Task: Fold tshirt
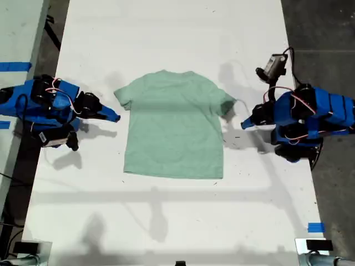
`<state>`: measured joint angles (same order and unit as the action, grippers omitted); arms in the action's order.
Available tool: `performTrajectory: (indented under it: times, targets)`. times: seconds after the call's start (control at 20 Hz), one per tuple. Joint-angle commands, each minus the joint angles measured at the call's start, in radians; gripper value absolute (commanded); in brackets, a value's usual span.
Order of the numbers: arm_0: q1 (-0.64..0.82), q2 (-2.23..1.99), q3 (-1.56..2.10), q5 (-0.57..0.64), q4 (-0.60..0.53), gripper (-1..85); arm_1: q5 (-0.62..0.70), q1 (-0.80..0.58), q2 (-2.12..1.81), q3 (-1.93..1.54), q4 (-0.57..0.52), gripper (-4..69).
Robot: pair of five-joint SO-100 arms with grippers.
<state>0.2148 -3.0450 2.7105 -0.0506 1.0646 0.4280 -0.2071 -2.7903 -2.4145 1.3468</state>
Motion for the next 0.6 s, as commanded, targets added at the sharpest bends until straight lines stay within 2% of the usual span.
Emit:
performTrajectory:
  times: [0.0,0.25,0.4,0.5,0.55]
  targets:
    - [0.1,0.121,-0.281,0.094,0.163,0.1,0.095,-0.089,0.117,0.235,0.103,0.5]
    - [0.339,0.453,-0.669,0.371,0.393,0.1,0.247,-0.229,0.341,0.522,0.255,0.5]
    - [0.462,0.655,-0.825,0.517,0.433,0.1,0.348,-0.307,0.469,0.638,0.272,0.5]
    - [0.534,0.73,-0.825,0.572,0.403,2.5,0.428,-0.373,0.537,0.673,0.27,0.4]
    - [0.554,0.761,-0.81,0.589,0.383,5.3,0.477,-0.405,0.555,0.669,0.252,3.2]
